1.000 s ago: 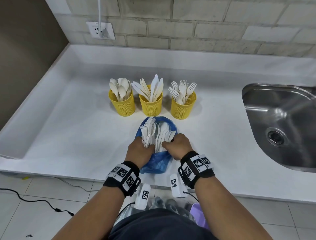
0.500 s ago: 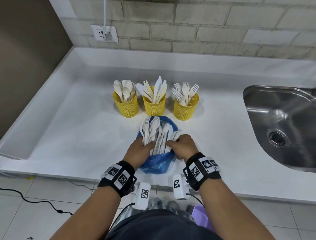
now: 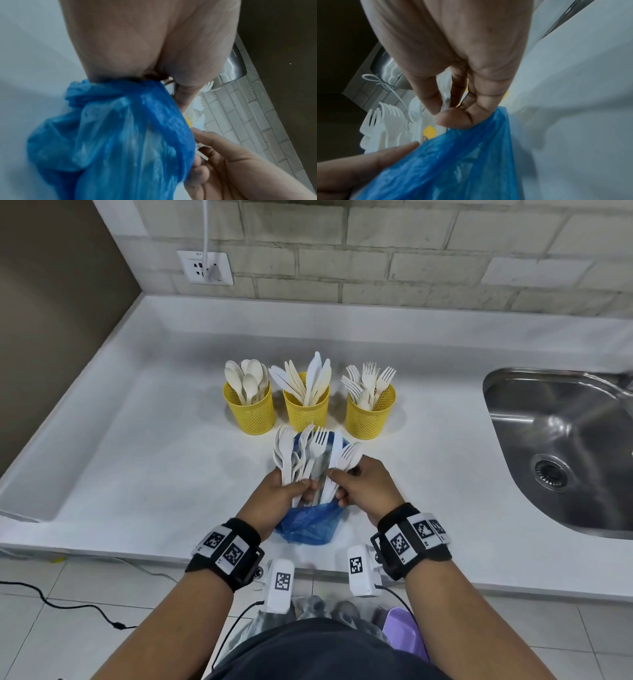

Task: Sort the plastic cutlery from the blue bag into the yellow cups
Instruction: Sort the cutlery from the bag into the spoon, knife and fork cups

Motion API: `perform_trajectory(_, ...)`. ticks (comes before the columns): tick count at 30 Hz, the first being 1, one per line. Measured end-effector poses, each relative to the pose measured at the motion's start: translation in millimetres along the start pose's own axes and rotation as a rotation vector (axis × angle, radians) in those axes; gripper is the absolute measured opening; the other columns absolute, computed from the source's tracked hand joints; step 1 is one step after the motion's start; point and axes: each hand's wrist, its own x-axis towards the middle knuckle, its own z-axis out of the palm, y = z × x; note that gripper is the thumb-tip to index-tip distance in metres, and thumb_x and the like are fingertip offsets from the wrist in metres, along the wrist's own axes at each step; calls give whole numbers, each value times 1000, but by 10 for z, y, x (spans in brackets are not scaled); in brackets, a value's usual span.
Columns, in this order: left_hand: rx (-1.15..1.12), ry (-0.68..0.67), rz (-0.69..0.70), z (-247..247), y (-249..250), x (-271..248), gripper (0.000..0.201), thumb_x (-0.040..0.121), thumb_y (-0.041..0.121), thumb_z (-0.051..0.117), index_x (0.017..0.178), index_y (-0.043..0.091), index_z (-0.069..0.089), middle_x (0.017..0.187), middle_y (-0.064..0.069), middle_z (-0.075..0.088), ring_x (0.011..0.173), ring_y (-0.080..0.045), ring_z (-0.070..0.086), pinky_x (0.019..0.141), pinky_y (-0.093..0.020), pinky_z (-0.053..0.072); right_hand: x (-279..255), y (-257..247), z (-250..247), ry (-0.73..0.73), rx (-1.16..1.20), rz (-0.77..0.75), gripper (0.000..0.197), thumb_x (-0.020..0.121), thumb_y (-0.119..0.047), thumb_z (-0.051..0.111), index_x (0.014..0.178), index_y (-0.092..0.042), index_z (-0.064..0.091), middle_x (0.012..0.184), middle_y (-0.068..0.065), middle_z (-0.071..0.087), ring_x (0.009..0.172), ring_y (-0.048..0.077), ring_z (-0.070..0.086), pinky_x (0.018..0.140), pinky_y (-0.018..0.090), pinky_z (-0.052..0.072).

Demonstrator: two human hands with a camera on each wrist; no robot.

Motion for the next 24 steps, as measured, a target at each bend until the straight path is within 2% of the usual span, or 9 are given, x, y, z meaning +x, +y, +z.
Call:
perform_trajectory(2,73,-50,47,24,30,-6,17,100,1,56,111,-2,69,89,-8,72,85,-23,64,85,-32,52,-5,-48,27,-16,24,-7,7,91,-5,69,89,-13,70,60,5,63,54,23,58,56,34,54)
perform_trajectory(5,174,-101,87,68,104,-11,29,94,2,58,111,23,69,104,2,77,100,-19,71,88,-20,54,14,-105,77,-42,45,-10,9,91,-6,71,100,-6,71,67,10,66,55,21,60,57,34,56)
perform_trajectory(9,215,-145,151,81,154,11,45,76,0,57,106,32,62,110,-17,71,94,-12,66,89,-31,52,47,-140,118,-81,-27,-34,10,92,-5,69,102,-3,69,67,12,66,56,26,64,64,42,61)
perform_trajectory(11,219,-180,176,88,164,28,49,81,-5,61,113,32,63,112,-8,72,98,-5,67,92,-28,52,66,-148,122,-70,-117,-87,12,85,-11,71,97,-10,71,73,10,69,65,30,70,71,49,63)
perform_trajectory(14,239,-205,219,77,131,92,49,78,8,74,124,23,66,113,1,76,110,-14,70,96,-32,55,58,-178,105,-88,-252,-139,17,74,-16,64,88,-12,72,77,8,71,72,28,70,77,51,61)
perform_trajectory(17,246,-104,236,68,81,141,36,81,3,75,111,23,71,97,6,78,92,-8,72,82,-27,54,63,-194,62,-130,-163,-105,21,83,0,56,91,-7,74,76,2,72,72,19,69,69,37,58)
perform_trajectory(19,222,-12,223,53,47,153,33,84,0,72,108,22,71,90,10,77,81,-4,70,75,-23,53,72,-194,23,-113,-192,-80,30,87,7,53,95,-14,73,83,-4,71,82,18,69,73,30,55)
perform_trajectory(22,114,118,143,-13,-6,192,32,83,18,76,114,18,71,98,5,78,89,-11,73,82,-30,55,130,-97,-50,-96,-513,-102,29,93,-1,54,103,-15,77,105,-2,74,98,16,65,90,25,49)
perform_trajectory(24,19,165,89,-48,-17,202,31,85,16,77,115,15,72,101,1,79,92,-14,74,80,-27,55,123,-58,-85,-122,-719,-76,29,93,-4,52,105,-8,78,114,6,75,106,23,67,93,26,49)
